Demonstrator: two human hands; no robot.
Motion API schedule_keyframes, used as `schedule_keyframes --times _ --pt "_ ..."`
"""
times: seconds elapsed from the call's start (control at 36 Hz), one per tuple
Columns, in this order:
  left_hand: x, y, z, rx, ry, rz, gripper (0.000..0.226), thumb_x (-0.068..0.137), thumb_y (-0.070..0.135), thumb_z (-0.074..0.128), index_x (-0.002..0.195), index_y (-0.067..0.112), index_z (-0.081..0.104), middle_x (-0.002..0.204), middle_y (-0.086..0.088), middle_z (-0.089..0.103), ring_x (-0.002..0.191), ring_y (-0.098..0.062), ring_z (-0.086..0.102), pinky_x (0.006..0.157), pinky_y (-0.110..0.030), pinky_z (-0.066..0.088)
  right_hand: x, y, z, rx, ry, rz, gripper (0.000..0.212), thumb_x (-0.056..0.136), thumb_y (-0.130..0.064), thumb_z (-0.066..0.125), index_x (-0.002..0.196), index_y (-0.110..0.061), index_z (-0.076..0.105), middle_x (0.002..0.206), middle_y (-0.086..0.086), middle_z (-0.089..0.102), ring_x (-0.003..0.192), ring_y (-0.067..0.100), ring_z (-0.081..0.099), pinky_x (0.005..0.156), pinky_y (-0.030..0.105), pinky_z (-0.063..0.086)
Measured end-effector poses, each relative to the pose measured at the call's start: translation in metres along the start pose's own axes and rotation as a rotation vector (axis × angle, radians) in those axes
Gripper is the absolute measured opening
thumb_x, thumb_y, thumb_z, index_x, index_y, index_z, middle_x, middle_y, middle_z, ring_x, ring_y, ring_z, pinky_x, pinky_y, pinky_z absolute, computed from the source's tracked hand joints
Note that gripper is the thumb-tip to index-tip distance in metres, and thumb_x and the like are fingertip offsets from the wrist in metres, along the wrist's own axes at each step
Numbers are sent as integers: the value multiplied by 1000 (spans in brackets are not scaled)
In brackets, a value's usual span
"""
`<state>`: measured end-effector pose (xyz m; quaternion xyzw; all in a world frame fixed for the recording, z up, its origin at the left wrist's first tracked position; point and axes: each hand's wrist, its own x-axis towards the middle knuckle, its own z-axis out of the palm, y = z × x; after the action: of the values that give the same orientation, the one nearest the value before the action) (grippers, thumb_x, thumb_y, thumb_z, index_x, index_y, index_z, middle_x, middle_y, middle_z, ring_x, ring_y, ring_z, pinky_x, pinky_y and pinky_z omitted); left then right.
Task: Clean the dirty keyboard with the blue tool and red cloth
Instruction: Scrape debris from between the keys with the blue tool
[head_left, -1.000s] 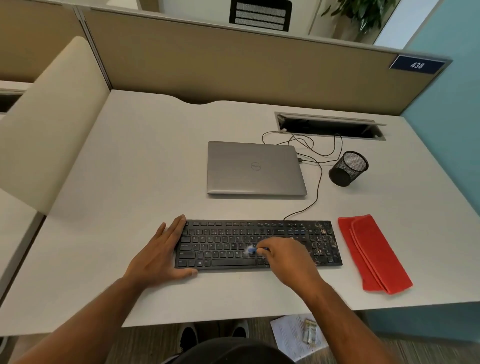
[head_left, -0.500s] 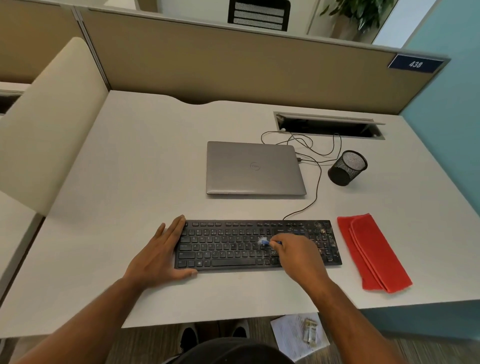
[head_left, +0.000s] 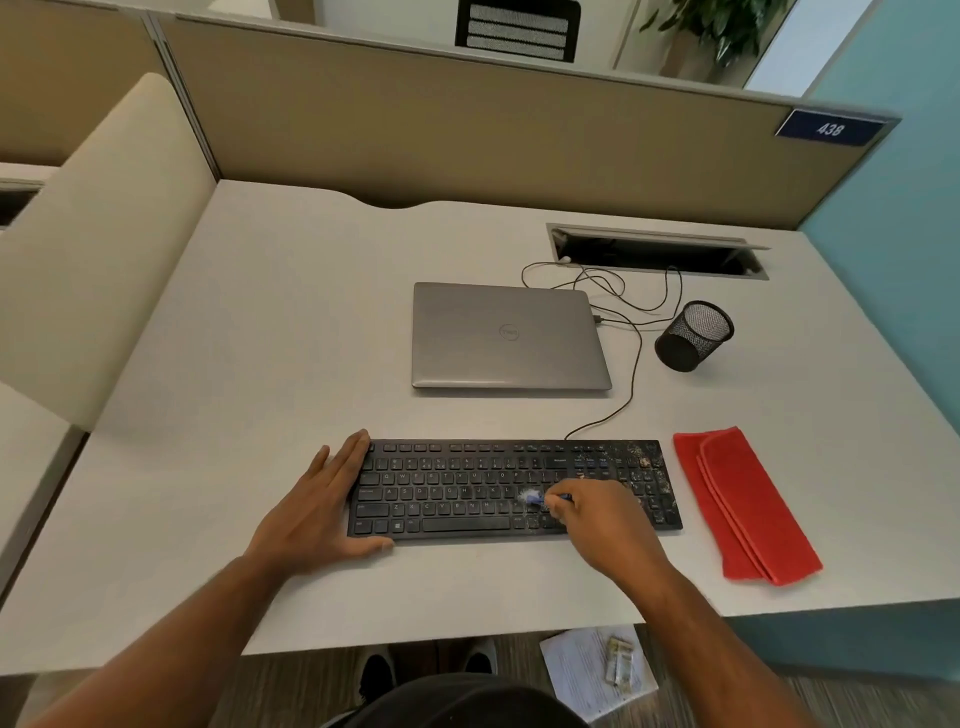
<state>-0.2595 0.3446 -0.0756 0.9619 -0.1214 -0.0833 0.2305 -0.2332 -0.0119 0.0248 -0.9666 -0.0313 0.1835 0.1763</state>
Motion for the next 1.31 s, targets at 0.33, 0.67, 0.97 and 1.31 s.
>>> schedule_keyframes --times 0.33,0.67,0.97,1.31 --pt "0 -2 2 3 2 -12 137 71 92 59 162 26 -18 170 12 -15 154 -2 -13 125 -22 -14 -1 9 1 26 59 21 25 104 -37 50 110 -28 73 81 -8 70 69 7 60 57 20 40" --pt "0 -2 2 9 -12 -16 137 72 93 57 161 25 -20 171 10 -14 156 -4 -12 126 -25 -14 -2 10 4 60 86 48 25 104 -36 50 111 -28 73 81 -8 69 67 6 58 56 21 40" --pt "0 -3 3 -2 -9 -20 138 70 94 58 162 26 -19 170 13 -15 155 -2 -13 125 -24 -13 -3 12 3 90 108 43 24 103 -36 52 112 -30 74 85 -8 72 72 7 62 66 26 49" --pt "0 -1 2 -6 -11 -29 138 70 92 60 161 27 -21 168 16 -19 151 -1 -18 121 -17 -18 -5 7 -5 -94 27 -38 26 103 -39 51 122 -33 69 99 -8 73 81 9 64 74 28 53"
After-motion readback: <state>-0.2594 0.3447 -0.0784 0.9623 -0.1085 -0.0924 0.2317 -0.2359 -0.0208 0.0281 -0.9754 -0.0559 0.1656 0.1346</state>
